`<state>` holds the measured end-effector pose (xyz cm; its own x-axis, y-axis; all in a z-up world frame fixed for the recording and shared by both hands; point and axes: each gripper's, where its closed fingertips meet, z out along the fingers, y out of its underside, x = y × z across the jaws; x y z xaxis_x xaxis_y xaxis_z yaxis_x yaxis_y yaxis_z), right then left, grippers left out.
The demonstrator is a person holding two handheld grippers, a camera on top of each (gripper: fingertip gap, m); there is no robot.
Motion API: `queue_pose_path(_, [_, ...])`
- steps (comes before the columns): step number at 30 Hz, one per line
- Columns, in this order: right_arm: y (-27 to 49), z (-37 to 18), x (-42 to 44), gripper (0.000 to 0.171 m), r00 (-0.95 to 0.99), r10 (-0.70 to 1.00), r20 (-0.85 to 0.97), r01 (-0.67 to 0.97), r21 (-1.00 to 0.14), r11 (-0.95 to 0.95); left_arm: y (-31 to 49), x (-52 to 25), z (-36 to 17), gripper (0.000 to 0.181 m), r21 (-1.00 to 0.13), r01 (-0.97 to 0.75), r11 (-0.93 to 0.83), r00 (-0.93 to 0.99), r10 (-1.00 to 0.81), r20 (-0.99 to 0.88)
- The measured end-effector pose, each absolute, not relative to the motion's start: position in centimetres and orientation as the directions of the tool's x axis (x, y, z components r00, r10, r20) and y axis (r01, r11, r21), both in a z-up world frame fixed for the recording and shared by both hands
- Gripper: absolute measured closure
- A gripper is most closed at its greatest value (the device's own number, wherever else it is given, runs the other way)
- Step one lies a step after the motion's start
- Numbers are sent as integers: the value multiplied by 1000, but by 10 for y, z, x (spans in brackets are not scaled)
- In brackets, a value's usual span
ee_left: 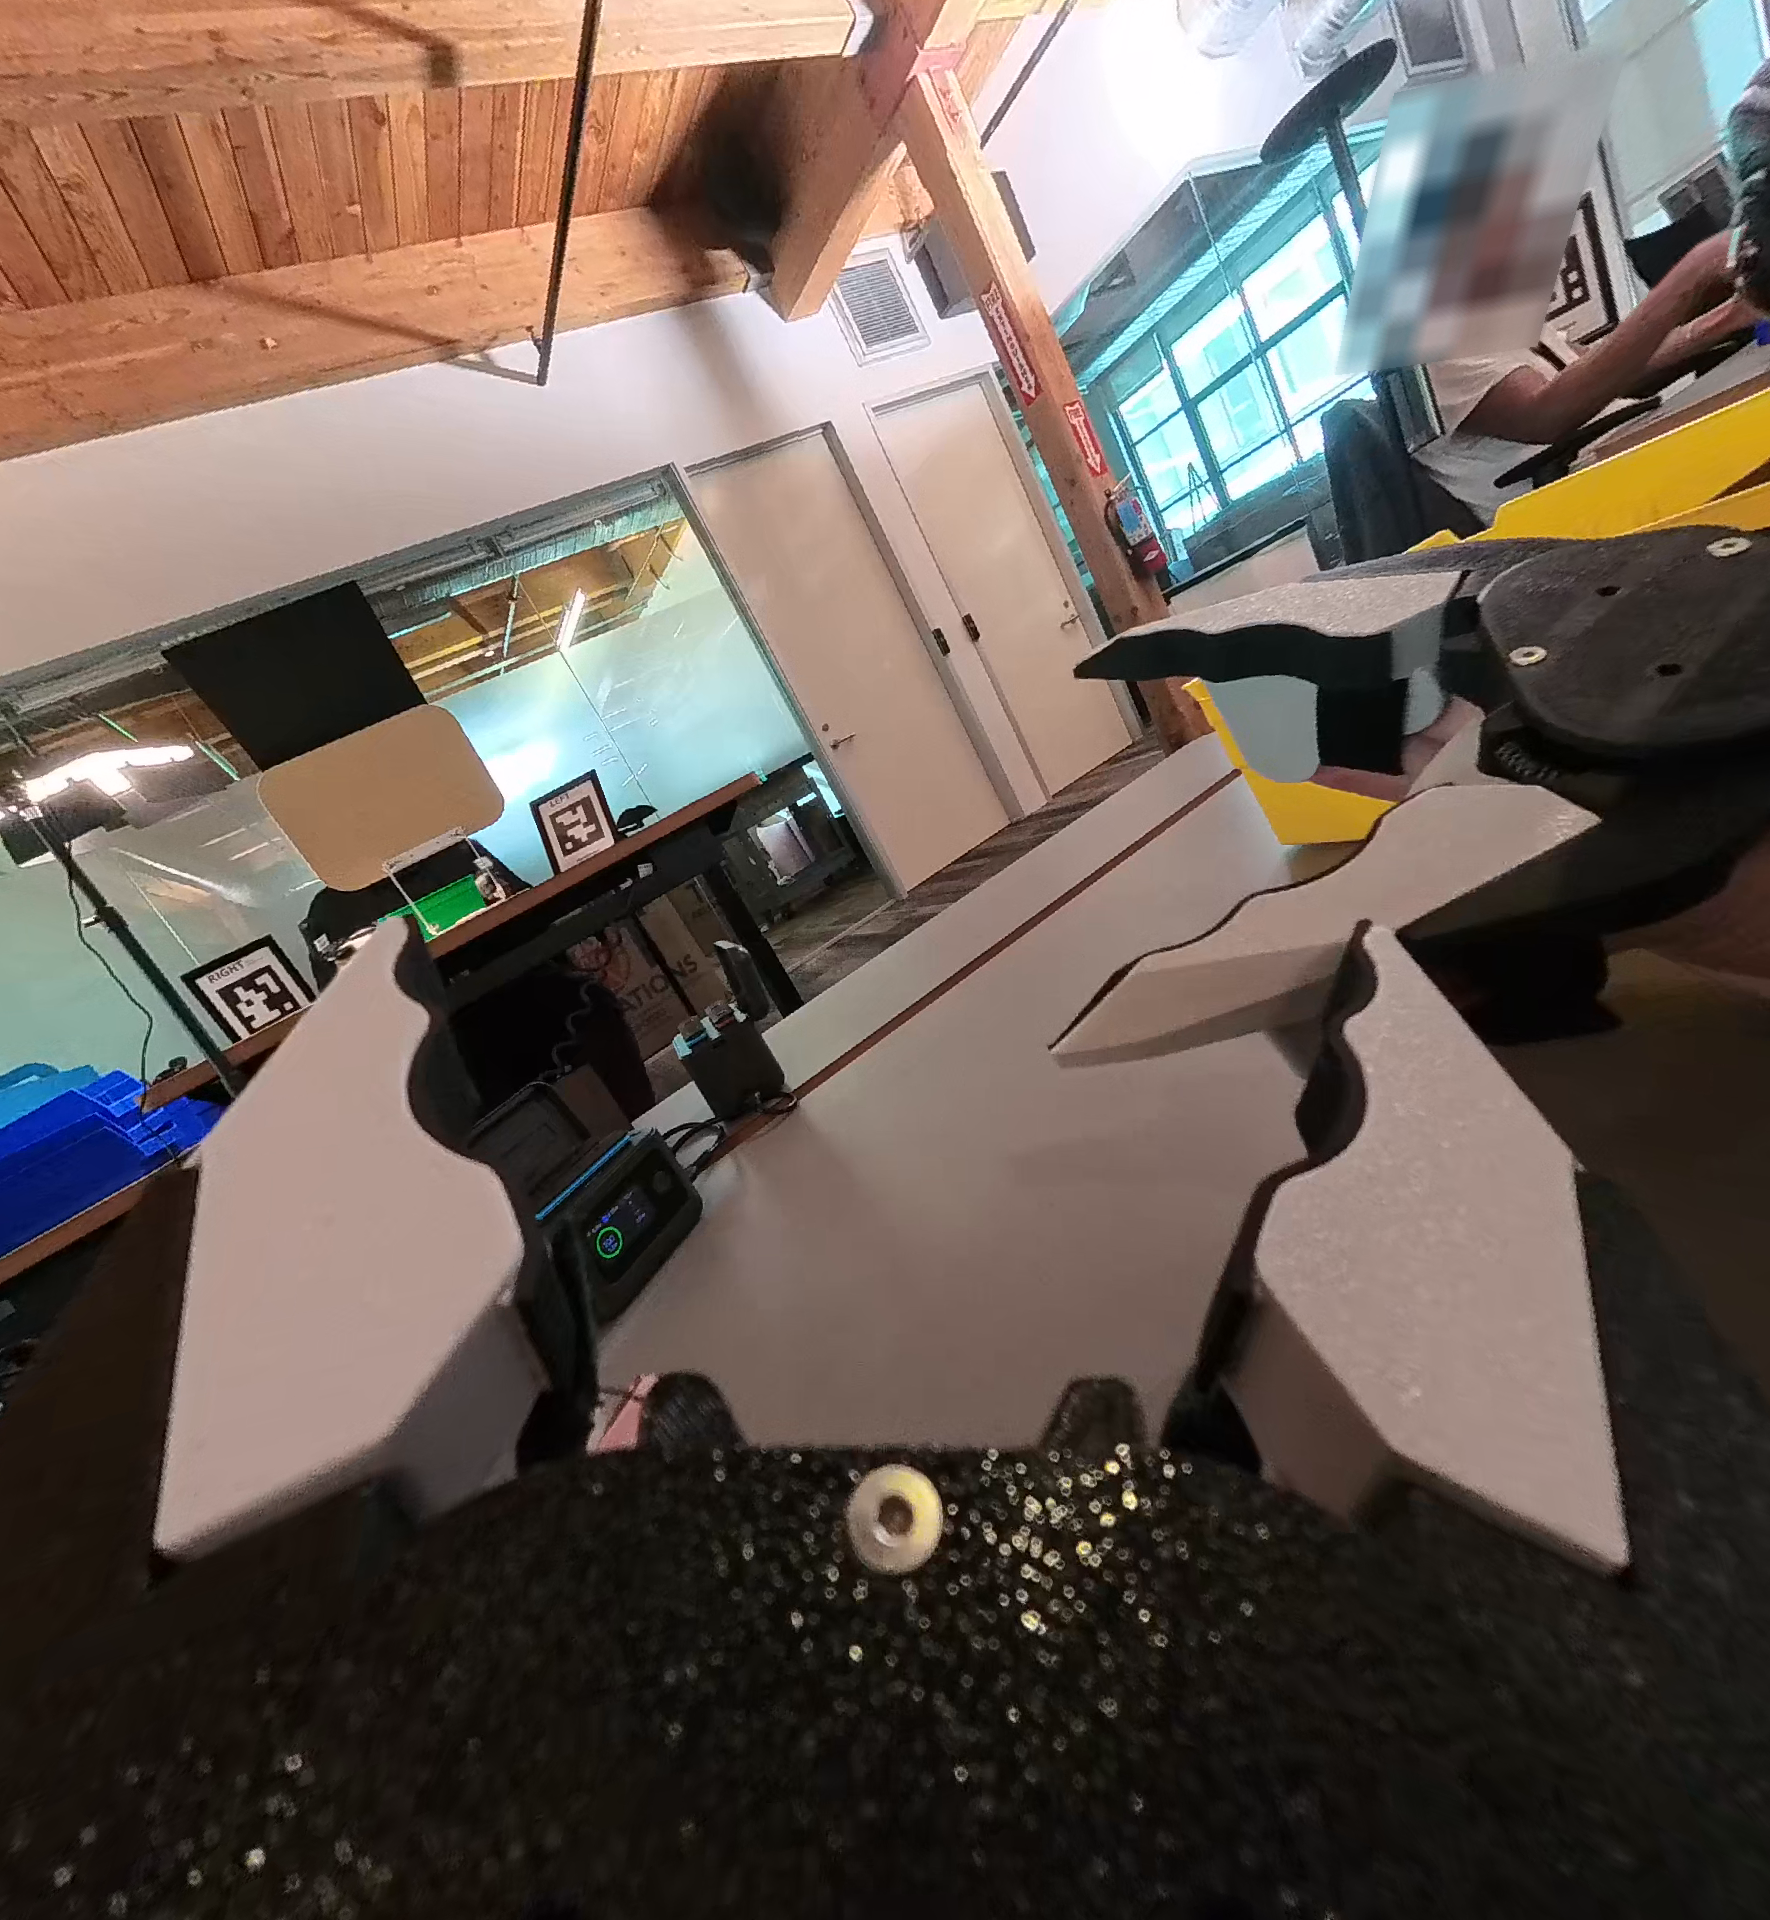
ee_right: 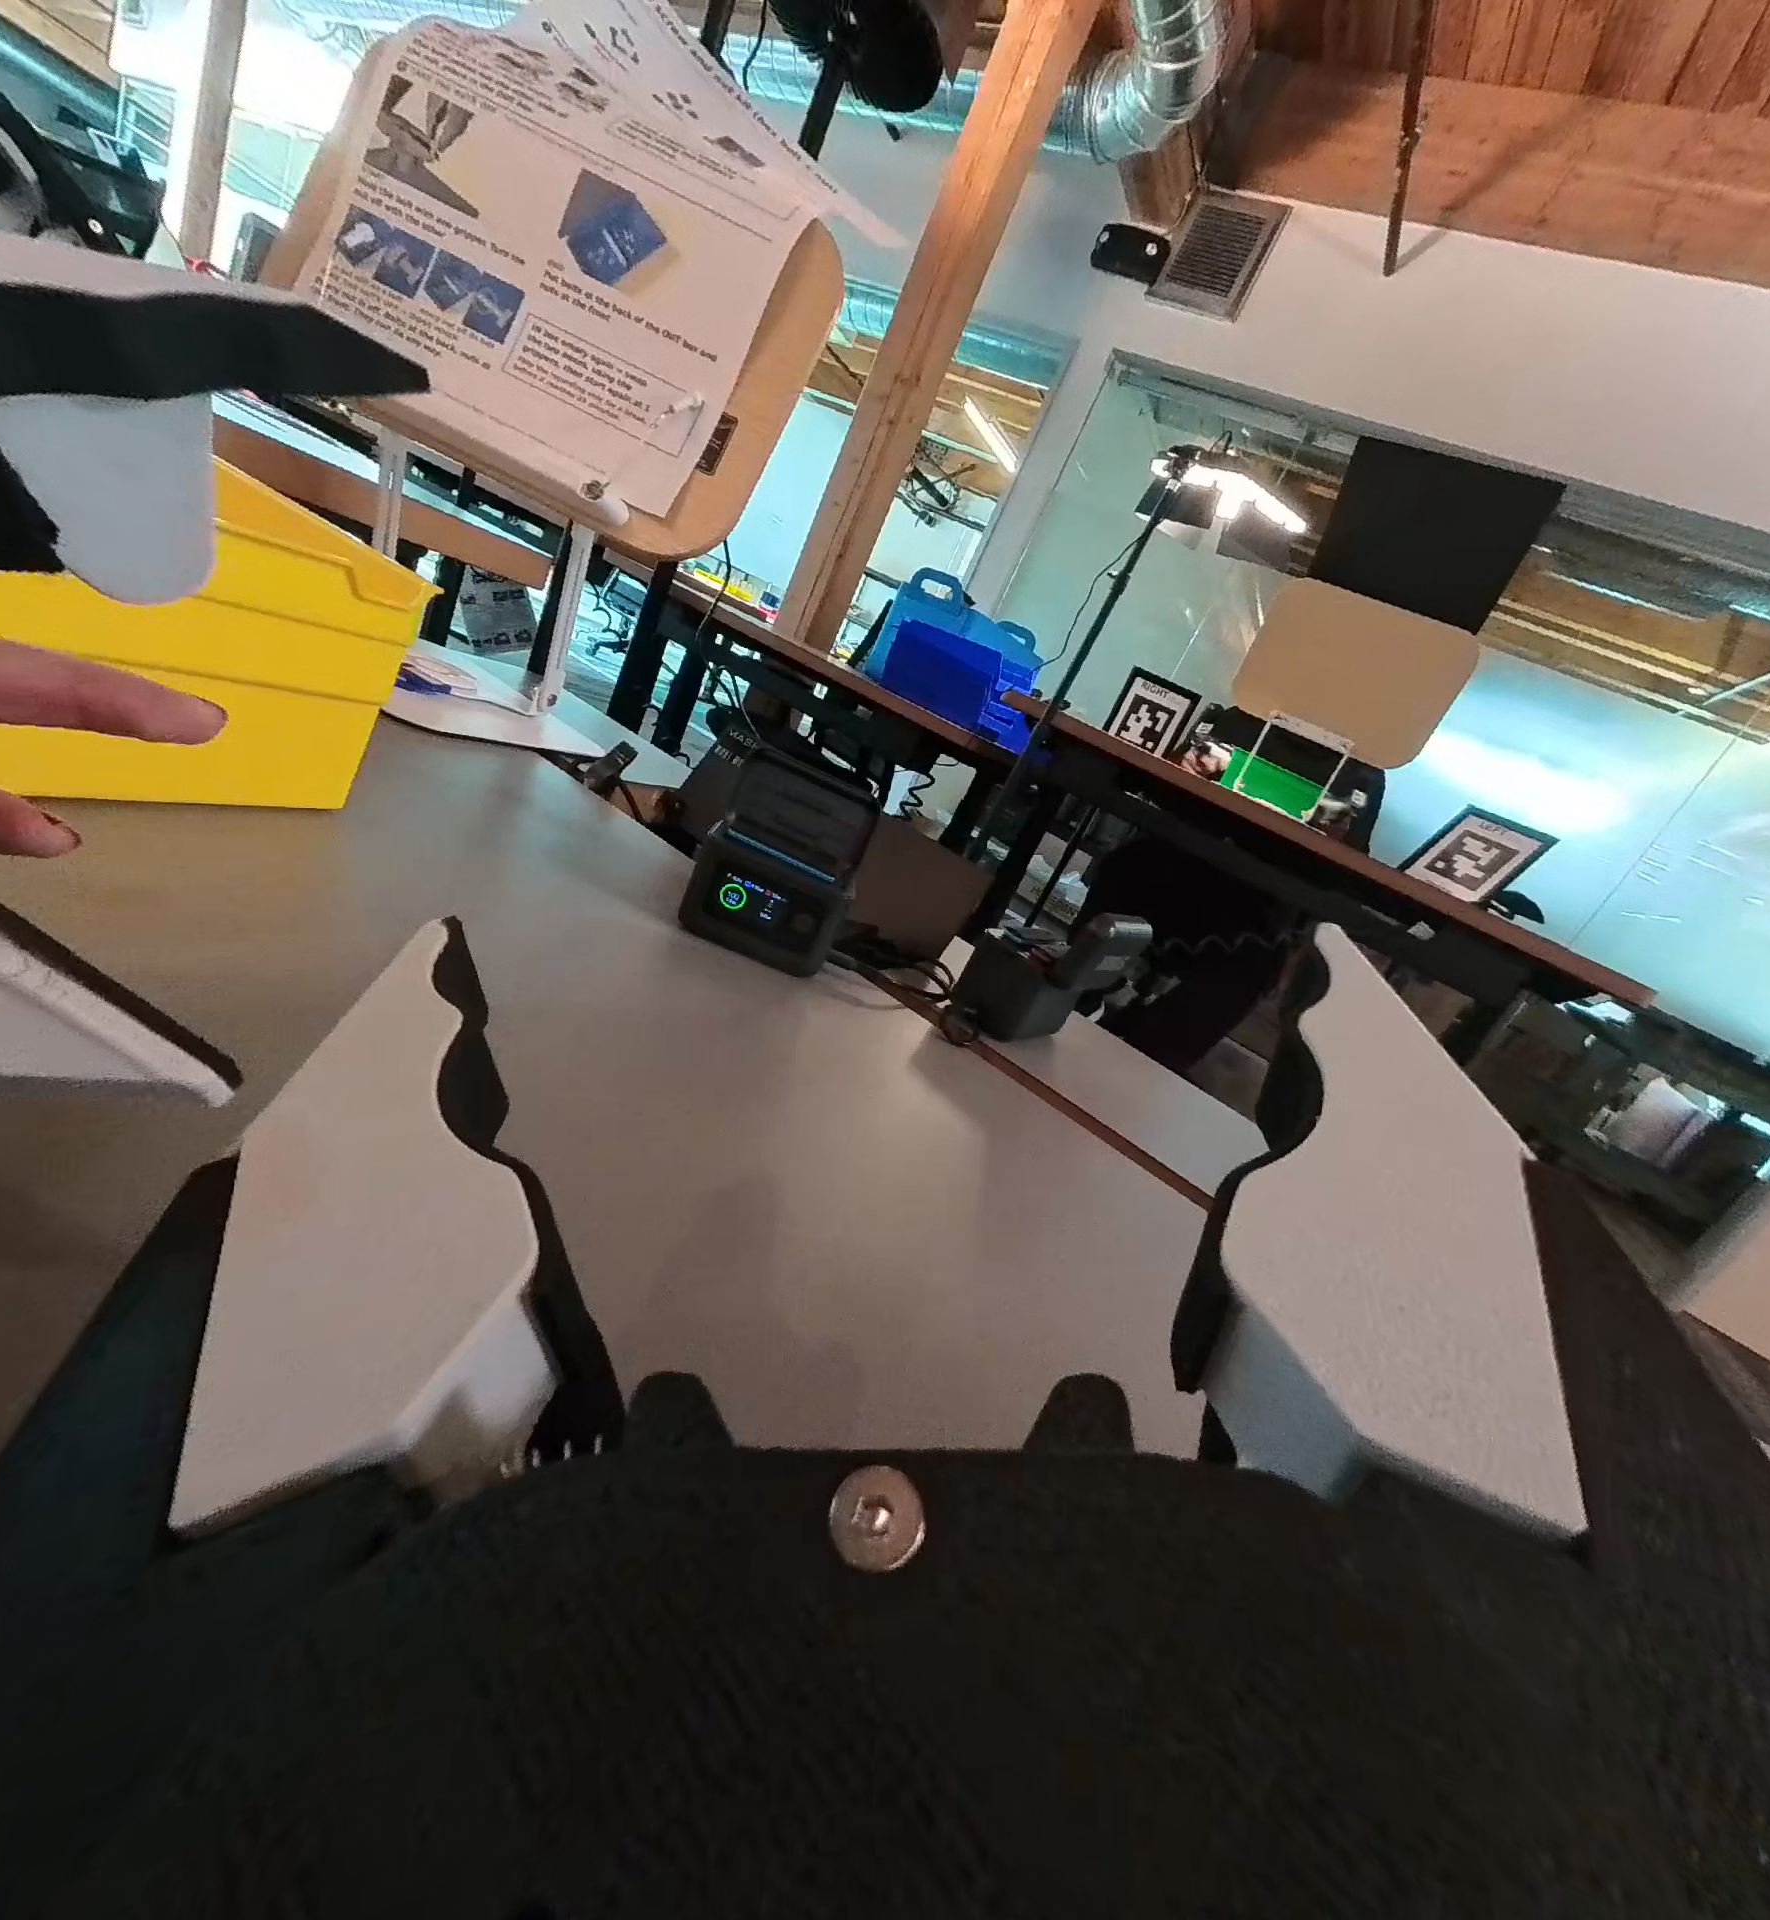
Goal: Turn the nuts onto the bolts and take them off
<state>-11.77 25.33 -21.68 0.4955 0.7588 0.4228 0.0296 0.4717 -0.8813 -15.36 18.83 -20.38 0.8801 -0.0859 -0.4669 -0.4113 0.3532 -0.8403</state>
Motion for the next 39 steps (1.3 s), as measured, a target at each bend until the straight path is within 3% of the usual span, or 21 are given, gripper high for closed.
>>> queue_pose_path(22, [251,-213,-115,33,498,764,410,-7,-880,476,188,-157,-200,22,-832,-430,352,878,-54,-476])
queue_pose_path(28, [253,-211,-113,34,508,764,398,-17,-882,471,151,-168,-126,25,-799,-432,418,881,8,-473])
queue_pose_path(32, [253,-211,-113,35,509,765,395,-17,-884,468,120,-219,-102,37,-865,-452,220,886,-4,-464])
queue_pose_path(36, [253,-211,-115,35,508,761,404,-9,-880,474,92,-315,-150,51,-903,-357,-239,925,44,-377])
queue_pose_path(39, [253,-211,-116,36,507,758,410,-5,-878,478,59,-375,-213,97,-800,-110,-590,960,144,-239])
